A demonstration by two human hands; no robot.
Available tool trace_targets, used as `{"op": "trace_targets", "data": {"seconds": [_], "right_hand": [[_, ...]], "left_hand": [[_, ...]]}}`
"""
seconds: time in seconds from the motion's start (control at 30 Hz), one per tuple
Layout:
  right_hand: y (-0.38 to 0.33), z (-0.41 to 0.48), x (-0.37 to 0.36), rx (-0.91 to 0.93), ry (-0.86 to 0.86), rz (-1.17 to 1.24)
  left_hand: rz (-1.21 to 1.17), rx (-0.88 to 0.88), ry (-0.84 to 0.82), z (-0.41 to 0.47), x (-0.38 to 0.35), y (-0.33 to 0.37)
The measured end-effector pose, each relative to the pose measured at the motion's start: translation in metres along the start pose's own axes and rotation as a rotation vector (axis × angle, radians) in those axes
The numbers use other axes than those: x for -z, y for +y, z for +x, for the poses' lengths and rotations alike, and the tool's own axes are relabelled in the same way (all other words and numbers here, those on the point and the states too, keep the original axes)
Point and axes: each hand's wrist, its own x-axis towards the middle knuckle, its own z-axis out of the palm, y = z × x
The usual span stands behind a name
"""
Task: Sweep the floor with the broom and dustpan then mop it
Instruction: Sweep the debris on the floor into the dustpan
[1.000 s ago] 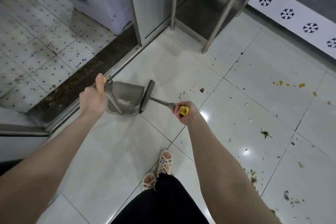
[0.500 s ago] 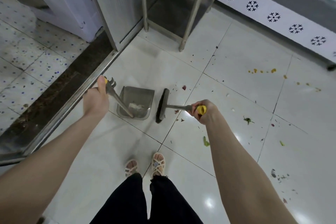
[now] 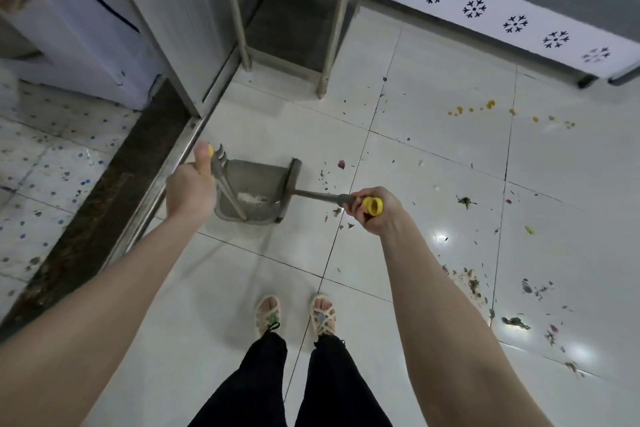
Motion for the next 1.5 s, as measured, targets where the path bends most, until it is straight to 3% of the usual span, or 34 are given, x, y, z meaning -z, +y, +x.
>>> {"op": "trace_targets", "data": {"seconds": [0.27, 0.5, 0.73, 1.1, 1.5], "right_hand": [[0.032, 0.01, 0.014, 0.039, 0.1, 0.122], [0.028, -0.024, 0.083, 0.054, 0.237, 0.245], [0.031, -0.05, 0.142, 0.074, 0.324, 0.304], [-0.006, -0.06, 0.168, 0.115, 0.211, 0.278], [-0.061, -0.036, 0.12, 0.131, 0.062, 0.178]], "left_hand": [[0.015, -0.103, -0.083, 0.022, -0.013, -0.013], [0.068, -0.232, -0.218, 0.021, -0.05, -0.006], [0.137, -0.276, -0.235, 0.006, -0.078, 0.011], [0.101, -0.282, -0.243, -0.023, -0.111, 0.043], [0.099, -0.31, -0.122, -0.005, -0.097, 0.072]]}}
